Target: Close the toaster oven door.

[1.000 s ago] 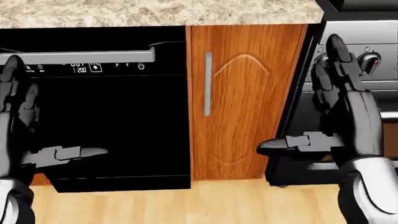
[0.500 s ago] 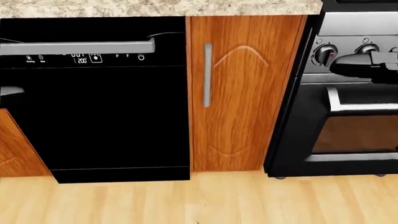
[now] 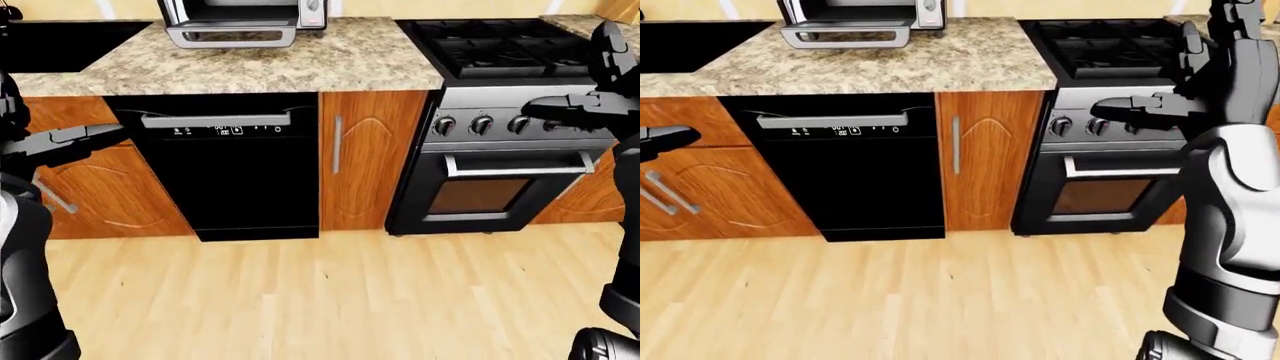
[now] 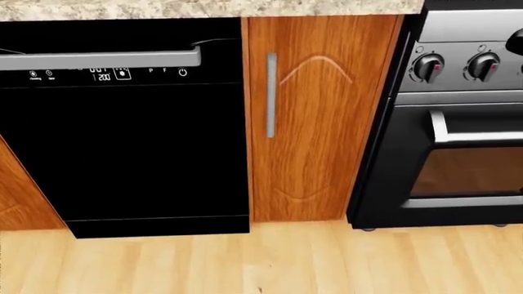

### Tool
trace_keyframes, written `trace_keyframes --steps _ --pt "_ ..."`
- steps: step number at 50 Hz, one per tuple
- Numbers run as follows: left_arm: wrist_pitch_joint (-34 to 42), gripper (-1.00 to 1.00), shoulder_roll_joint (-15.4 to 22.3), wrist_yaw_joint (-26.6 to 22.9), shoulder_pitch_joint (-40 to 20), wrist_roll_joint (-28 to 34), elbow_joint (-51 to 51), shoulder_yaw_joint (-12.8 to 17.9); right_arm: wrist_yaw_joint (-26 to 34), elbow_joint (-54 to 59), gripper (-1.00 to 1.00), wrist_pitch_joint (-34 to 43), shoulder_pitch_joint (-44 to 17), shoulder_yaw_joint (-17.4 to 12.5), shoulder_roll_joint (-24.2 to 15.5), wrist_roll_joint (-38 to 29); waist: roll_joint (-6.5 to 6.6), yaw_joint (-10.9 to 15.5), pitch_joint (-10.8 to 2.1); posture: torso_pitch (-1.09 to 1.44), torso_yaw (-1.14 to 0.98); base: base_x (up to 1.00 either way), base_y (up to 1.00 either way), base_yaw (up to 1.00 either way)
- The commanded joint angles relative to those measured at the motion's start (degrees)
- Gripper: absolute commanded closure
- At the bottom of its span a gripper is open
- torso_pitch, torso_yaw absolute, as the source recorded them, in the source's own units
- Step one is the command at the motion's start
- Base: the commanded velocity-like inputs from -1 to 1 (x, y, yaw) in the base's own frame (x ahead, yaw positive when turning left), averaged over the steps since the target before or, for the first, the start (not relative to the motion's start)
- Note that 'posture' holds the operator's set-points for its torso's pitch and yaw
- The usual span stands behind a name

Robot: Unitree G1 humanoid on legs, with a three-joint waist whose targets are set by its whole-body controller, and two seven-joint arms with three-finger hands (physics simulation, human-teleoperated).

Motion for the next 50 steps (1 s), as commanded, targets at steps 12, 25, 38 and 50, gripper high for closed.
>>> trace_keyframes --steps 12,25,38,50 --pt "-1.0 -1.00 2.3 0.5 -2.0 -1.0 -1.6 0.8 1.3 -2.1 -1.00 -1.7 -1.0 -0.8 -1.5 0.4 0.18 0.0 -1.06 0.00 0.00 0.02 0.00 0.00" --pt "-0.5 -1.00 2.1 0.9 -1.8 -1.3 -2.4 0.8 1.5 -2.5 -1.00 -1.3 -0.4 -1.2 -1.4 0.4 0.25 -0.2 -0.95 0.00 0.00 0.03 0.03 0.00" --pt "-0.8 -1.00 3.4 1.1 -1.8 -2.2 -1.4 1.6 1.1 -2.7 -1.00 -0.2 -1.0 -1.2 -1.8 1.3 0.21 -0.2 -0.87 0.00 0.00 0.02 0.03 0.00" --pt "-1.1 -1.00 3.7 1.1 -2.0 -1.9 -1.1 1.3 1.7 -2.7 -1.00 -0.4 -0.9 -1.1 -2.1 0.6 1.10 -0.4 -1.29 0.00 0.00 0.00 0.13 0.00"
